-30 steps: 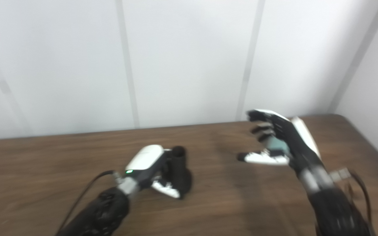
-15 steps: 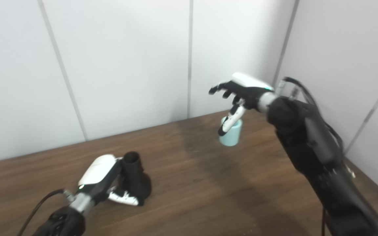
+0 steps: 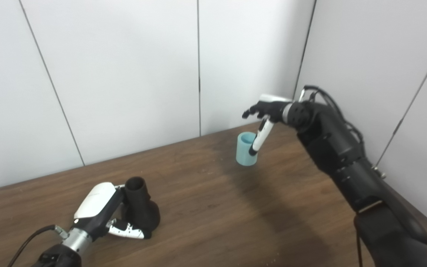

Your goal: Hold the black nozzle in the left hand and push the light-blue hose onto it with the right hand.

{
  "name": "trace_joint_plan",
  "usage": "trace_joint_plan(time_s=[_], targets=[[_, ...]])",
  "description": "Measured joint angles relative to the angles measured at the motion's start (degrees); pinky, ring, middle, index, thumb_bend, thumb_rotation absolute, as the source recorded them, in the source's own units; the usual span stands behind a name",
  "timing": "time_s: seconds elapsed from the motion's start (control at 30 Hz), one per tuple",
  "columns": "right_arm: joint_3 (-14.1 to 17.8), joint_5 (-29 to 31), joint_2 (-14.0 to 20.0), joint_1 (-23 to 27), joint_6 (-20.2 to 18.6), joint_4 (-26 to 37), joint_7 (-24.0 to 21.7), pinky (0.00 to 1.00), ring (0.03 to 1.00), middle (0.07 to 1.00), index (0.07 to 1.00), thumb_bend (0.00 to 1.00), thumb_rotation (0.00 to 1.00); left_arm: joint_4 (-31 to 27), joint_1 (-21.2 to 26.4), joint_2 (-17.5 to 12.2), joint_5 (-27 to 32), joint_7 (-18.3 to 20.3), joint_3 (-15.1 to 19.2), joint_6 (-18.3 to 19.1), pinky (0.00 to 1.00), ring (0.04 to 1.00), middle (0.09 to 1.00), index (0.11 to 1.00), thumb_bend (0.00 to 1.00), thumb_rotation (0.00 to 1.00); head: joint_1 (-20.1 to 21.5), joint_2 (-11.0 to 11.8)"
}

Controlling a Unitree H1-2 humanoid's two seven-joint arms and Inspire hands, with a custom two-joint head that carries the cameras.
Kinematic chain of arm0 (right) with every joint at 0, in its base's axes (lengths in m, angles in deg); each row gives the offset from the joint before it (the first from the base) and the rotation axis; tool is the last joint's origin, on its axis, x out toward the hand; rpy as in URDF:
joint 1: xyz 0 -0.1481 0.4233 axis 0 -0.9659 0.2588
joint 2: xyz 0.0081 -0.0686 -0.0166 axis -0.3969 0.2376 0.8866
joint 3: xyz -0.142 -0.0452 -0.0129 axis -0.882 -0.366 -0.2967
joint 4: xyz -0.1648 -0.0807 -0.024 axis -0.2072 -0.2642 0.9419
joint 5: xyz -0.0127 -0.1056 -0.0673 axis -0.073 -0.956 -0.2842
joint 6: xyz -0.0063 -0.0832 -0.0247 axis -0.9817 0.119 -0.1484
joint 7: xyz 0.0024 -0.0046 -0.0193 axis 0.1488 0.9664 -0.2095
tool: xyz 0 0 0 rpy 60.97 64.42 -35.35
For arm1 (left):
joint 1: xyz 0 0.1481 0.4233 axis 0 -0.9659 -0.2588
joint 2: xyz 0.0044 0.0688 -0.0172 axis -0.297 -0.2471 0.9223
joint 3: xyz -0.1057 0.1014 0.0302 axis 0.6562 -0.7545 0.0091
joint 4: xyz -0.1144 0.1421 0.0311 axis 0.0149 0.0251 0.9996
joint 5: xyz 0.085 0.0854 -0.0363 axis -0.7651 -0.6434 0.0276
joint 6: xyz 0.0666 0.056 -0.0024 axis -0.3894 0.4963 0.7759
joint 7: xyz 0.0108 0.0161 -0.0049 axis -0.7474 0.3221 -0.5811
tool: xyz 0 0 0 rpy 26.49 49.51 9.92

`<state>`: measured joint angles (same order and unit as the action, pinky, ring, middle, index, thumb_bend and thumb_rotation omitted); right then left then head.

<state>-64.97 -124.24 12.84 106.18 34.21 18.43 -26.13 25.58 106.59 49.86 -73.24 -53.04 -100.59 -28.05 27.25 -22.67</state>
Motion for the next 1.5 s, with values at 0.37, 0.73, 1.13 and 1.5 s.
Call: trace_joint_plan(time_s=[0.37, 0.73, 1.13, 1.5], targets=[[-1.65, -1.47, -3.16, 1.32, 0.01, -7.6, 4.4, 0.8, 0.903, 0.953, 0.87, 0.87, 0.1, 0.16, 0.09, -0.36, 0.46, 0.0, -0.07, -0.32, 0.55, 0.515, 0.483, 0.485, 0.52, 0.0, -0.44, -0.26], [-2.76, -0.31, -4.67, 0.48, 4.68, -11.73, 15.16, 0.71, 0.745, 0.808, 0.813, 0.85, 0.09, -0.41, -0.24, -0.37, 0.61, 0.0, 0.04, -0.32, 0.53, 0.506, 0.491, 0.479, 0.52, 0.0, -1.05, -1.14], [-2.81, 2.21, -5.0, -1.59, 7.63, -13.36, 19.71, 0.57, 0.657, 0.722, 0.747, 0.81, 0.08, -0.88, -0.62, -0.44, 0.72, 0.01, 0.29, -0.3, 0.54, 0.505, 0.494, 0.477, 0.52, 0.0, -1.32, -2.29], [-3.79, 3.02, -5.26, -2.92, 7.46, -12.89, 19.89, 0.57, 0.663, 0.699, 0.707, 0.8, 0.07, -2.63, -1.56, -1.42, 0.81, 0.15, 0.34, -0.27, 0.53, 0.503, 0.488, 0.481, 0.52, 0.0, -1.32, -3.25]])
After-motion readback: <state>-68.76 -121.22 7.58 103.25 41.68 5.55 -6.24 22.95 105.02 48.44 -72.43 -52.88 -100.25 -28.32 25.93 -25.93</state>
